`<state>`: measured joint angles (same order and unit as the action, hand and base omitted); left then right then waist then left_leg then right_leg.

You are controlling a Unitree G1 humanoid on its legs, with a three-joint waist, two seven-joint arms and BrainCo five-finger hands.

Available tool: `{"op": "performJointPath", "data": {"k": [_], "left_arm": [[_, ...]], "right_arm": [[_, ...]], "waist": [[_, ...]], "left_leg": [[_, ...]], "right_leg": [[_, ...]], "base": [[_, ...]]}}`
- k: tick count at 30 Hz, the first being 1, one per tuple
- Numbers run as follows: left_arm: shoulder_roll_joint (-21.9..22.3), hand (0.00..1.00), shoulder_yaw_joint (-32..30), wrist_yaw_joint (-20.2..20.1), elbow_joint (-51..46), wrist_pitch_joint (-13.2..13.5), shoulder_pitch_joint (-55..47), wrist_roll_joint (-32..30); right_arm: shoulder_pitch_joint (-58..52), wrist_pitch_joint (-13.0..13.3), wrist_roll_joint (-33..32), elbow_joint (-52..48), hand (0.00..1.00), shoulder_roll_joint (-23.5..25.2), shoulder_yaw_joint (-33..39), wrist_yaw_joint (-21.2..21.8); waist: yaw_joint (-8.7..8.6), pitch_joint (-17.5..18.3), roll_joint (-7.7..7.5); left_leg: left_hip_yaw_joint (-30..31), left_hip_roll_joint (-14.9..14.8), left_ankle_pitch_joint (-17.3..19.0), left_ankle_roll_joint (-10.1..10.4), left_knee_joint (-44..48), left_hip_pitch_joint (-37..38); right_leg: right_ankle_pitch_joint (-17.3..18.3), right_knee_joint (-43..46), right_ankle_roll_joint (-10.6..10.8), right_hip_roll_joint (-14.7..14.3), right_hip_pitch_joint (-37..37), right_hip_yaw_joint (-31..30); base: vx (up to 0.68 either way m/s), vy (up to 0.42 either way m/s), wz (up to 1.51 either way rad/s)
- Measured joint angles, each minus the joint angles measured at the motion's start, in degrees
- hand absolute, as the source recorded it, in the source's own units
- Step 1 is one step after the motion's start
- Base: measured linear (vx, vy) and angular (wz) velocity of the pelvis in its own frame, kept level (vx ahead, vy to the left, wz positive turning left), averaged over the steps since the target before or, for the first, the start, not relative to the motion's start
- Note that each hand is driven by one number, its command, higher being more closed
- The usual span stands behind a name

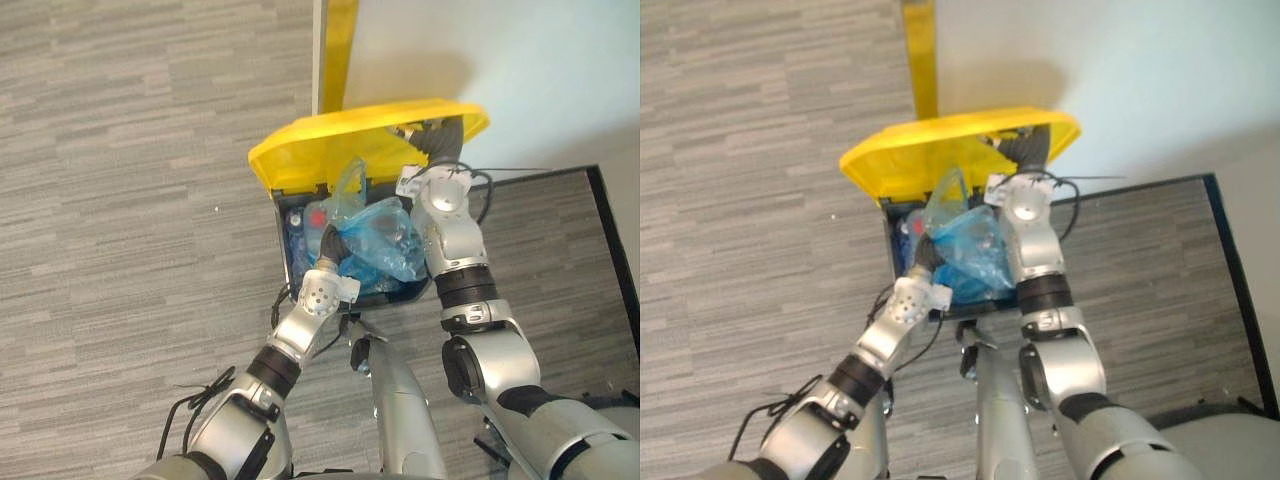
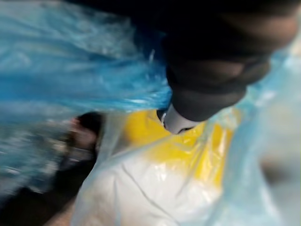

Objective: Gather rubbish on tea table into small bin, then transfer packed bag to large trash can.

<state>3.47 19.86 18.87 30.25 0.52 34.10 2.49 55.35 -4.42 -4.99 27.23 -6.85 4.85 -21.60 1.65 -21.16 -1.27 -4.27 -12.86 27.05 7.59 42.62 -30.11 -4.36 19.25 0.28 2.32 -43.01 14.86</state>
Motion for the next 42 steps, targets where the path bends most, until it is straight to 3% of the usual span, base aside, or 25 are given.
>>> {"op": "performJointPath", "data": {"k": [2, 3, 9, 13, 27, 42], "left_arm": [[0.2, 1.0, -2.8, -0.1, 4.6, -0.5, 2.7, -1.1], [0.2, 0.0, -3.3, -0.1, 5.2, -0.6, 3.1, -1.3], [0.3, 0.0, -10.5, 0.5, 9.3, -1.6, 6.1, -2.5], [0.3, 0.0, -12.2, 1.3, 10.1, -2.7, 6.2, -3.7], [0.0, 0.0, -11.0, 2.0, 9.7, -3.1, 6.1, -8.1], [-3.4, 0.0, -4.0, 0.6, -3.8, -3.0, -3.3, -13.7]], "right_arm": [[1.6, 0.9, 0.0, 0.0, 0.0, 0.0, -0.8, -0.4], [1.8, 1.1, 0.0, -0.1, 0.0, 0.0, -0.9, -0.5], [3.9, 2.4, -0.2, -1.8, 0.0, -0.3, -4.0, -1.0], [4.0, 2.4, -0.2, -1.8, 0.0, -1.1, -5.8, -1.0], [2.8, 2.2, 0.2, -1.3, 0.0, -1.7, -8.3, 0.9], [-14.5, 2.2, 5.1, -1.3, 0.0, 2.2, -7.8, 3.7]], "waist": [[-0.4, -1.1, -0.7], [-0.52, -1.1, -0.8], [-0.95, -2.5, -1.29], [-1.12, -3.0, -1.24], [-0.78, -3.0, -1.19], [1.57, -2.3, -0.73]], "left_leg": [[-0.3, -0.6, 0.6, -0.3, 1.4, -1.6], [-0.3, -0.6, 0.7, -0.5, 1.7, -2.1], [-1.0, -0.9, 1.1, -0.3, 4.1, -6.2], [-1.0, -1.2, 1.4, -0.2, 4.8, -6.5], [-0.9, -1.5, 2.3, -0.7, 6.5, -4.7], [0.4, -0.9, 0.4, -0.3, 0.0, 6.9]], "right_leg": [[-1.0, -0.9, 0.0, -0.6, -0.8, -0.3], [-1.1, -0.9, 0.0, -0.6, -1.2, -0.3], [-2.5, -0.6, -0.4, -0.9, -5.0, -1.2], [-2.5, -0.3, -0.4, -1.1, -5.1, -1.2], [-2.2, 1.8, 0.0, -1.1, -3.7, -1.3], [-0.3, 0.1, 0.1, -0.8, 7.0, 0.2]], "base": [[-0.03, 0.012, -0.13], [-0.04, 0.006, -0.05], [-0.01, -0.005, -0.09], [0.0, -0.001, -0.01], [-0.01, -0.033, -0.01], [-0.03, -0.057, 0.08]]}}
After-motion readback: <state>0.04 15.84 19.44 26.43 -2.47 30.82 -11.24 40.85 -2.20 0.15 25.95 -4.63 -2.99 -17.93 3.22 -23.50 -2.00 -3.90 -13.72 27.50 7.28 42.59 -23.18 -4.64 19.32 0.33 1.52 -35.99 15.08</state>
